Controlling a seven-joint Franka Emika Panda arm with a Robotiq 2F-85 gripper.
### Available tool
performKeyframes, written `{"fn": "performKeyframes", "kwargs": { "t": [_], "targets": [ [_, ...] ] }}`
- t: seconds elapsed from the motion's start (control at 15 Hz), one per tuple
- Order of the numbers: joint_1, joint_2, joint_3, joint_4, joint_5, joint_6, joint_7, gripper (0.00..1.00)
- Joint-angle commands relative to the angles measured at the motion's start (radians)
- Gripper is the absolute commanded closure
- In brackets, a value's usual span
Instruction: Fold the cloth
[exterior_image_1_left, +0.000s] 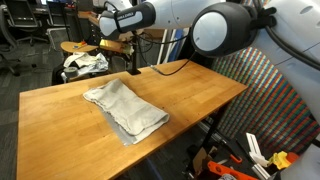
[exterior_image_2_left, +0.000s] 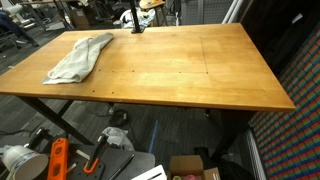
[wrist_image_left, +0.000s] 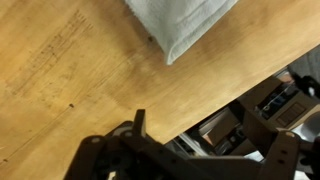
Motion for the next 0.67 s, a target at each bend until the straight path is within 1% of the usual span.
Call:
{"fn": "performKeyframes", "kwargs": {
  "t": [0.0,0.27,0.33,0.4,0.47,0.6],
  "targets": [
    [0.009,-0.155,0.061,-0.241,-0.009,0.064,-0.133,0.0],
    [0.059,-0.227,0.109,-0.425,-0.057,0.145,-0.218,0.0],
    [0.075,-0.241,0.113,-0.473,-0.079,0.18,-0.228,0.0],
    [0.144,-0.259,0.04,-0.519,-0.046,0.234,-0.257,0.0],
    [0.169,-0.276,0.027,-0.57,-0.063,0.288,-0.256,0.0],
    [0.245,-0.282,-0.04,-0.632,-0.102,0.411,-0.211,0.0]
  ]
}}
